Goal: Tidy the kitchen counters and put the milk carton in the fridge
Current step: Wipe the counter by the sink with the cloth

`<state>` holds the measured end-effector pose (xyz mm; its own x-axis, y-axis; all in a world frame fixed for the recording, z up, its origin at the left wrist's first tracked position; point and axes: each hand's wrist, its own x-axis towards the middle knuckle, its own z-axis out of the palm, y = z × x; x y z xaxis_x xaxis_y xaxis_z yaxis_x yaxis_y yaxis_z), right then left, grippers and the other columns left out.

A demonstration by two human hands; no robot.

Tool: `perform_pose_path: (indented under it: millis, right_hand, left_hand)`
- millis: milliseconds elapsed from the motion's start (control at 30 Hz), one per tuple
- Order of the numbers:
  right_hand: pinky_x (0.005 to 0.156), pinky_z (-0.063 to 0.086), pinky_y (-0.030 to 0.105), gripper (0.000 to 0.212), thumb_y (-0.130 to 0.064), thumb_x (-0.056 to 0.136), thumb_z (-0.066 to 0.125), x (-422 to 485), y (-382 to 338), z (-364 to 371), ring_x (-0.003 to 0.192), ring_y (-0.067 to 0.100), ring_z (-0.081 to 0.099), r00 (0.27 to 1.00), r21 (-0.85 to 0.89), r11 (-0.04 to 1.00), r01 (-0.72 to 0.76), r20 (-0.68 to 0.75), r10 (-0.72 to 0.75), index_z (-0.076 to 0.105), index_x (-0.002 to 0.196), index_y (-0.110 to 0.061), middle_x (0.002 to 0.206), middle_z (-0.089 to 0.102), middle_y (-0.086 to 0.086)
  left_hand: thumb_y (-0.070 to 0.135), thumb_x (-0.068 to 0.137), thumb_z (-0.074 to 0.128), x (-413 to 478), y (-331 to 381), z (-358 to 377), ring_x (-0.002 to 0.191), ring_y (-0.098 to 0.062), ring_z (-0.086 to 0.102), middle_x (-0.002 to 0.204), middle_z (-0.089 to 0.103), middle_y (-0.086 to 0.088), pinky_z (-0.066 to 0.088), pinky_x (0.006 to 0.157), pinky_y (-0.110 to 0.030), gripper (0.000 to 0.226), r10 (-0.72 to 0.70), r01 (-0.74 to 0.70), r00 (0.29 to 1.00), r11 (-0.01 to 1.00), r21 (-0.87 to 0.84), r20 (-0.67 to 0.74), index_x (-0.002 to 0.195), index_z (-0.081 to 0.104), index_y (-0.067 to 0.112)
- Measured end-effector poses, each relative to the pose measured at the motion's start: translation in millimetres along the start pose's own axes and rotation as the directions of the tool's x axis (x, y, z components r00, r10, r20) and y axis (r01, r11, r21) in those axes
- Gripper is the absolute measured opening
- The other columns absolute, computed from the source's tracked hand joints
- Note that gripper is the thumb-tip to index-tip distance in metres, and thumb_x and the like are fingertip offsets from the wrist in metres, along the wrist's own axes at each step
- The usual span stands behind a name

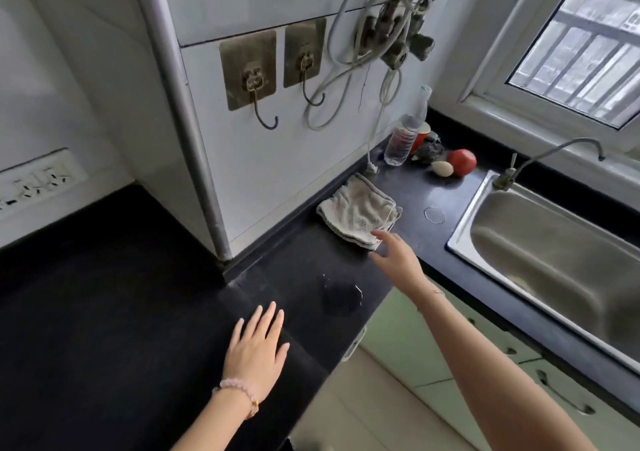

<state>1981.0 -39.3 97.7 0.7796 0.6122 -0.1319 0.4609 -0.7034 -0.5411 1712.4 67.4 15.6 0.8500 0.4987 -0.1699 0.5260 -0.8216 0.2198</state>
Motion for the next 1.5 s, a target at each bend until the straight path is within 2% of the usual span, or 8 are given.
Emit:
perform_pose_path:
  millis: [133,333,533,900,1000,1167,1333,1500]
  right_hand:
    - [0.103,0.038,0.035,0.059,-0.019,0.084,0.055,37.8,0.9,12.8,0.134,0.022,0.037,0.994,-0.163,0.985,0.054,0.101,-0.038,0.039,0.141,-0.017,0.144,0.043,0.002]
    - [0.097,0.044,0.037,0.058,-0.018,0.078,0.051,71.6,10.2,32.5,0.124,0.030,0.045,0.973,-0.326,0.933,0.155,0.214,-0.086,0.043,0.135,-0.021,0.139,0.046,-0.002]
    - [0.070,0.045,0.034,0.031,-0.012,0.082,0.046,89.8,12.4,39.7,0.102,0.030,0.056,0.968,-0.446,0.860,0.248,0.071,-0.242,0.062,0.109,-0.014,0.112,0.060,0.004]
    - [0.067,0.033,0.031,0.022,-0.017,0.085,0.049,78.3,41.1,-18.8,0.089,0.038,0.055,0.999,-0.053,0.999,-0.015,-0.040,0.013,0.041,0.065,-0.019,0.077,0.053,0.008]
    - [0.075,0.042,0.031,0.014,-0.021,0.085,0.054,53.2,54.2,-16.1,0.100,0.031,0.058,0.995,-0.108,0.994,0.007,0.100,0.003,0.065,0.091,-0.025,0.095,0.065,0.007]
    - [0.092,0.045,0.035,0.045,-0.019,0.083,0.057,30.8,64.7,4.8,0.110,0.027,0.052,0.971,-0.325,0.920,0.220,0.159,-0.176,0.056,0.128,-0.023,0.118,0.061,0.003]
    - [0.115,0.025,0.036,0.056,-0.015,0.084,0.049,41.2,48.5,21.0,0.138,0.023,0.030,0.952,-0.318,0.906,0.279,0.216,-0.217,0.043,0.140,-0.024,0.147,0.040,-0.001]
    - [0.121,0.006,0.033,0.055,-0.018,0.094,0.044,48.1,46.3,21.6,0.147,0.016,0.008,0.930,-0.173,0.959,0.223,0.334,-0.156,0.030,0.146,-0.024,0.157,0.019,-0.007]
  left_hand:
    - [0.045,0.092,-0.006,1.1,-0.7,1.3,0.114,-0.018,0.061,0.127,0.062,0.002,0.031,0.100,-0.039,0.077,-0.033,0.033,0.999,0.999,0.029,-0.009,0.119,0.061,0.020]
    - [0.045,0.092,-0.007,-0.6,3.7,-1.2,0.119,-0.017,0.057,0.132,0.057,0.004,0.010,0.109,-0.032,0.074,-0.109,0.108,0.992,0.994,0.009,0.070,0.124,0.056,0.021]
    - [0.045,0.092,-0.005,-1.4,6.8,-4.2,0.122,-0.015,0.054,0.136,0.054,0.006,0.000,0.110,-0.028,0.070,-0.136,0.141,0.984,0.989,-0.033,0.111,0.127,0.052,0.023]
    - [0.043,0.092,-0.005,-1.3,8.8,-9.0,0.123,-0.015,0.054,0.136,0.053,0.007,0.008,0.110,-0.030,0.069,-0.176,0.178,0.971,0.984,0.002,0.162,0.127,0.052,0.025]
    - [0.041,0.094,0.003,-1.1,11.5,-9.8,0.121,-0.015,0.055,0.134,0.056,0.007,0.020,0.105,-0.035,0.061,-0.173,0.175,0.971,0.985,0.005,0.166,0.125,0.053,0.025]
    - [0.038,0.069,0.073,-0.3,13.5,-12.8,0.119,-0.014,0.056,0.133,0.057,0.007,0.047,0.096,-0.036,0.058,-0.138,0.139,0.987,0.990,0.000,0.085,0.123,0.056,0.027]
    - [0.030,0.095,0.038,3.1,15.3,-17.8,0.145,-0.011,0.009,0.156,0.009,0.013,0.011,0.118,-0.038,0.054,-0.139,0.148,0.985,0.985,-0.092,0.100,0.145,0.018,0.028]
    - [0.032,0.096,0.031,-8.7,10.9,-18.5,0.145,-0.011,0.003,0.156,0.002,0.013,0.009,0.119,-0.040,0.055,-0.272,0.280,0.959,0.954,-0.107,0.084,0.146,0.009,0.028]
